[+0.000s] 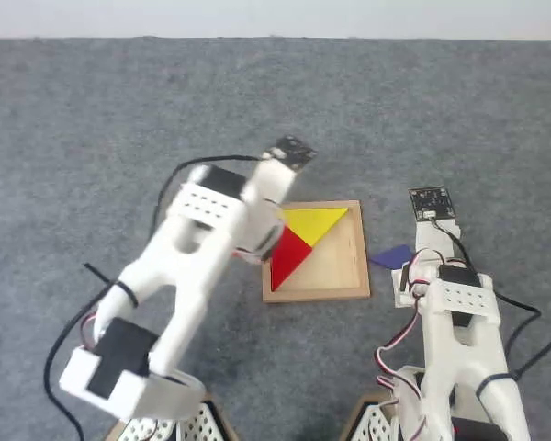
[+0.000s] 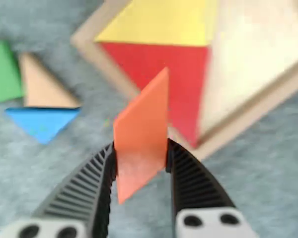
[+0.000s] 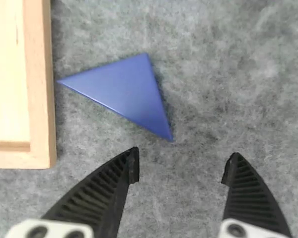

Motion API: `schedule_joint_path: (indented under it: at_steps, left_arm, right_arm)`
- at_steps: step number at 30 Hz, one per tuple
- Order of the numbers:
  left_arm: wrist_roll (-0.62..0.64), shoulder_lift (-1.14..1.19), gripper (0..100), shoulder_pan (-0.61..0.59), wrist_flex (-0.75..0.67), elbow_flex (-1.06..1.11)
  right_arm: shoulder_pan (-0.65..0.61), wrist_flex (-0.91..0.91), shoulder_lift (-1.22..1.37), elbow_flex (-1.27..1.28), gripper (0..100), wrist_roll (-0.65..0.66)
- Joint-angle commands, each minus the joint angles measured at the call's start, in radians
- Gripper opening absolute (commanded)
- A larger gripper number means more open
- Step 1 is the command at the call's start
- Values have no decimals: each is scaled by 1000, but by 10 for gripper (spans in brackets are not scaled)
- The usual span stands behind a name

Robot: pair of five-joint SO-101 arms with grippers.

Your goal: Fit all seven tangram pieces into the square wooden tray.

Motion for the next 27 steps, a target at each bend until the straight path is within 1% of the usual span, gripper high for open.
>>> schedule_joint_path:
  at_steps: [1, 3, 6, 10, 14, 19, 20, 22, 24, 27]
  left_arm:
    - [187, -12, 13, 147, 14, -91]
    - [245, 44, 13, 183, 14, -150]
    - [308, 155, 13, 207, 15, -252]
    - [388, 316, 13, 252, 17, -414]
    - [496, 454, 13, 287, 18, -553]
    - [557, 552, 13, 299, 20, -654]
    - [574, 559, 24, 299, 20, -667]
    - [594, 565, 74, 298, 20, -680]
    - [598, 568, 142, 298, 38, -688]
    - [598, 571, 195, 295, 61, -691]
  right_arm:
    - [74, -13, -10, -14, 274, -46]
    - [122, -15, -10, -26, 274, -58]
    - [153, -16, -10, -38, 274, -74]
    - [151, -16, -10, -40, 274, -77]
    - [153, -18, -10, -41, 274, -77]
    - [153, -18, -10, -41, 274, -75]
    - [153, -18, -10, -41, 274, -75]
    - [153, -18, -10, -41, 274, -75]
    - [153, -18, -10, -41, 274, -75]
    - [151, -18, -10, -41, 274, -75]
